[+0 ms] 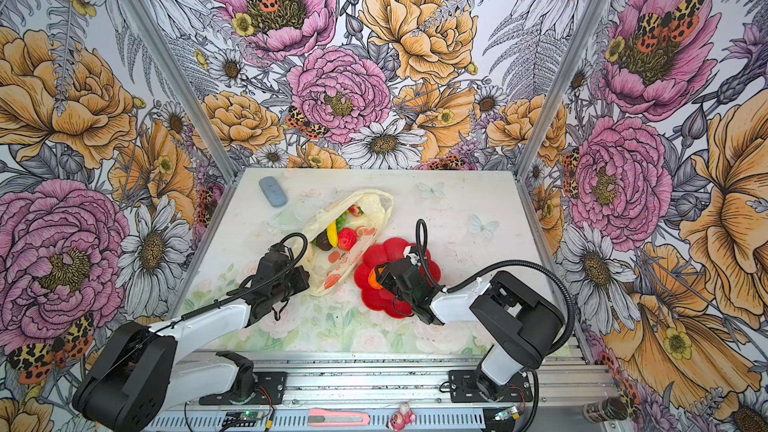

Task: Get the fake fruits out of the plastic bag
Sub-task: 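Lift the orange ball out of the bag and carry it over the red plate, then lower the orange ball into the red plate and open the right gripper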

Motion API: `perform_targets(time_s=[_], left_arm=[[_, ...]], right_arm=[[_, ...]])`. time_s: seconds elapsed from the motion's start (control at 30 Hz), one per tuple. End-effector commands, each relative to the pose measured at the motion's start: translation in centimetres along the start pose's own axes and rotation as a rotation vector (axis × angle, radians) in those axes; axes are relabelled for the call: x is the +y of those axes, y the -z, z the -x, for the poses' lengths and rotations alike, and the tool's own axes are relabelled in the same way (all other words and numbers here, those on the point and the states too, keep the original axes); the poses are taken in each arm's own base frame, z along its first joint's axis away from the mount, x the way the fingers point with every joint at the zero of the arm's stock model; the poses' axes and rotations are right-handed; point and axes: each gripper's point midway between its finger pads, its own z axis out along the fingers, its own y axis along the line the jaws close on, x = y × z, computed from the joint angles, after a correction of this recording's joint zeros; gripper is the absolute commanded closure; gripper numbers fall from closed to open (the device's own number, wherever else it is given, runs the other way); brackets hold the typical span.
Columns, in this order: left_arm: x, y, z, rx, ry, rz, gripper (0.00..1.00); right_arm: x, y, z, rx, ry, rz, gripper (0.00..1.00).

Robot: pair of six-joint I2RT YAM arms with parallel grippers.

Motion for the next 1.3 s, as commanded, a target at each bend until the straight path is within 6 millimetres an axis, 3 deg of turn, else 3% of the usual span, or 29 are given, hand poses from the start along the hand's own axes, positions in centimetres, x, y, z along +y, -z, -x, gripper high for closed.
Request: perform_targets(time_s=[0.0, 0.13, 0.87, 1.07, 1.1, 1.27], left_arm=[[-0.5, 0.3, 0.8, -0.018, -0.015, -0.015, 0.89], [-0.4, 0.2, 0.8, -0.015, -0.018, -0.012, 0.89], [-0.9, 0.1, 0.9, -0.008, -0.026, -0.012, 0.88], [-0.9, 0.0, 0.7, -0.006, -0.028, -0.011, 0.88], [-1.0, 0.0, 0.7, -0.005, -0.030, -0.012, 0.88], [-1.1, 0.1, 0.8, -0.011, -0.028, -0.013, 0.88]], right_arm=[[-1.2, 0.7, -0.3, -0.012, -0.001, -0.033, 0.44], [-1.7, 1.4, -0.1, -0.025, -0.007, -0.041, 0.40], [-5.2, 4.2, 0.3, -0.058, -0.040, -0.131, 0.43], [-4.8, 5.0, 0.6, -0.062, -0.021, -0.120, 0.43], [-4.8, 5.0, 1.5, -0.082, -0.027, -0.124, 0.43], [-4.2, 5.3, 2.1, -0.079, -0.009, -0.121, 0.43]])
